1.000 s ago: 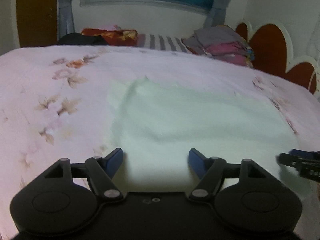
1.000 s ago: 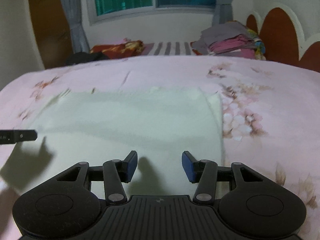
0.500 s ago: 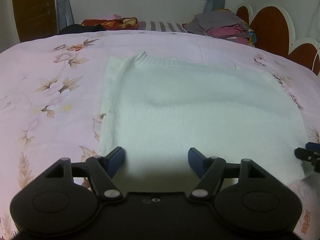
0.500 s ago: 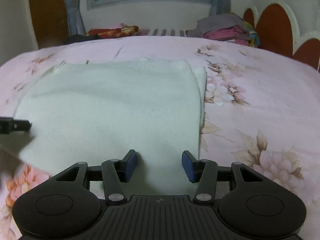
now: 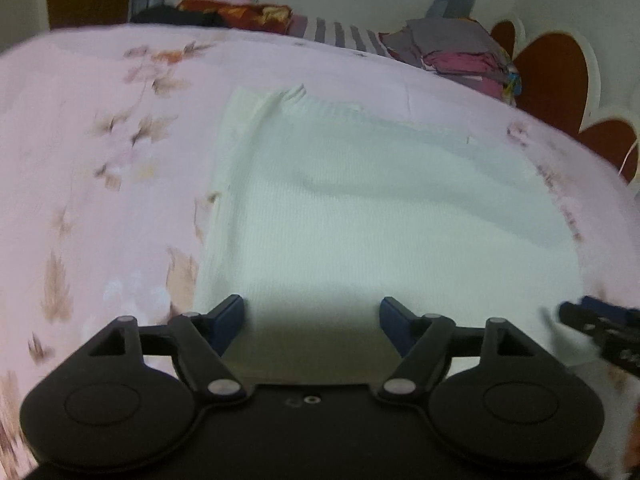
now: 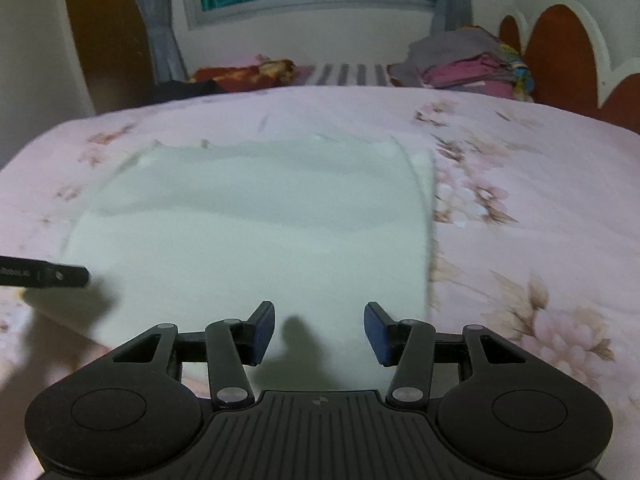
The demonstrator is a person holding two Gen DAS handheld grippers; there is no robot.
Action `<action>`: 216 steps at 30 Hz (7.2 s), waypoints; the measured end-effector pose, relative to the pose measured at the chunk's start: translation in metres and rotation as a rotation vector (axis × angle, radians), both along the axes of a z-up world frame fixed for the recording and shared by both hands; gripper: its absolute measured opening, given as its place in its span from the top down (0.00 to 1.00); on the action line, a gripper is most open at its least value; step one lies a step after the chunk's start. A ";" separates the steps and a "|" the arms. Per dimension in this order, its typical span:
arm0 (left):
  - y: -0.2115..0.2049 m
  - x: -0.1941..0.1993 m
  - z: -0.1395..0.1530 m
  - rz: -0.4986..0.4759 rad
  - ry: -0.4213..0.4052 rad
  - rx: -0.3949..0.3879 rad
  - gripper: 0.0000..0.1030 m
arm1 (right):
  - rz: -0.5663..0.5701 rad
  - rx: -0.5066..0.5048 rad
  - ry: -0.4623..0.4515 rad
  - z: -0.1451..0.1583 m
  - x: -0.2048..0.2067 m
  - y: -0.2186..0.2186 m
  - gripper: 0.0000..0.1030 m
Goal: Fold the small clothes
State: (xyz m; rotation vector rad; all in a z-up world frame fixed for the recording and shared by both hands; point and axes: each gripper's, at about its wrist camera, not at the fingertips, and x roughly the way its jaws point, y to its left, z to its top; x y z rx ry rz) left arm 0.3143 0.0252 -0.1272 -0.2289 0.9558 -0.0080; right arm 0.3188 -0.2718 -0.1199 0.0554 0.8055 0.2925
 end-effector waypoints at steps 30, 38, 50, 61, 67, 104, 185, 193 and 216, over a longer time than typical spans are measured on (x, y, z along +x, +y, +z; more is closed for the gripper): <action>0.061 0.004 -0.082 0.428 -0.168 -0.742 0.88 | 0.098 0.061 -0.032 -0.002 0.087 0.098 0.75; 0.055 0.006 -0.069 0.419 -0.203 -0.662 0.93 | 0.147 -0.108 -0.122 -0.029 0.077 0.123 0.75; -0.056 0.044 0.028 -0.060 -0.372 -0.274 0.94 | -0.003 0.147 -0.094 -0.014 0.071 0.061 0.75; -0.204 0.049 -0.025 -0.496 -0.160 -0.099 0.85 | -0.248 0.207 -0.027 -0.006 0.027 -0.087 0.74; -0.215 0.026 -0.019 -0.567 -0.193 -0.103 0.37 | -0.272 0.285 -0.021 0.002 0.025 -0.117 0.71; -0.095 0.125 -0.003 -0.102 -0.118 -0.333 0.28 | -0.230 0.416 0.060 -0.010 0.079 -0.111 0.46; -0.104 0.026 -0.019 -0.318 -0.059 -0.122 0.81 | -0.198 0.283 0.189 -0.022 -0.023 -0.105 0.98; -0.108 0.024 -0.012 -0.328 -0.055 -0.063 0.73 | -0.205 0.289 0.189 -0.019 -0.021 -0.104 0.97; -0.110 0.040 0.021 -0.283 -0.146 -0.033 0.41 | -0.159 0.227 0.026 0.022 0.005 -0.085 0.76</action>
